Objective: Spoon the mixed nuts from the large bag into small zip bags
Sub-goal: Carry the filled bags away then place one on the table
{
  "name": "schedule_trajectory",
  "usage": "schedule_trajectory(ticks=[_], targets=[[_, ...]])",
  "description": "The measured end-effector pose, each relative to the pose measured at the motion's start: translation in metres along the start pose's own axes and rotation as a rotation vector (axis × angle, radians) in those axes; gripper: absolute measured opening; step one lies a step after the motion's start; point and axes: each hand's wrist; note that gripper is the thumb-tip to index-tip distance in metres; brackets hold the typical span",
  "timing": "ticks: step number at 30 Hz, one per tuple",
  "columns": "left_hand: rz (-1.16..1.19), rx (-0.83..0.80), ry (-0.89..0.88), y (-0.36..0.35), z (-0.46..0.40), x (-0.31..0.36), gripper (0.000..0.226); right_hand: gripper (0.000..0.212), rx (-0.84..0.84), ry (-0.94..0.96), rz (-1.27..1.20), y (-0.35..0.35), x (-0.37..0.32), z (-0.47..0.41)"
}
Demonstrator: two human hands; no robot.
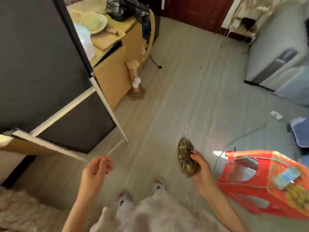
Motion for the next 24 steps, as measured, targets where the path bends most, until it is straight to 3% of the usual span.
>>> schedule_trajectory(ticks=[10,17,21,24], targets=[[-0.157,-0.280,-0.055,-0.154,-0.076,0.059,0.022,0.023,0.189,0.031,-0.194,0.075,-0.079,-0.057],[-0.200,-0.375,-0.015,-0.243,-0.156,0.077,0.021,0.022,0.300,0.097,-0.350,0.108,-0.142,-0.127],[-0.190,-0.428,-0.003,-0.304,-0.223,0.101,0.023,0.024,0.386,0.180,-0.269,0.115,-0.194,-0.180],[-0.211,-0.478,-0.057,-0.356,-0.271,0.133,0.023,0.023,0.362,0.094,-0.392,0.125,-0.238,-0.222]])
Point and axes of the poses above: each hand's wrist, its own z-axis away from the middle knuckle, its own y-axis out of the back of the hand, x = y × z, and after that the axes turned 8 degrees about z, right-handed
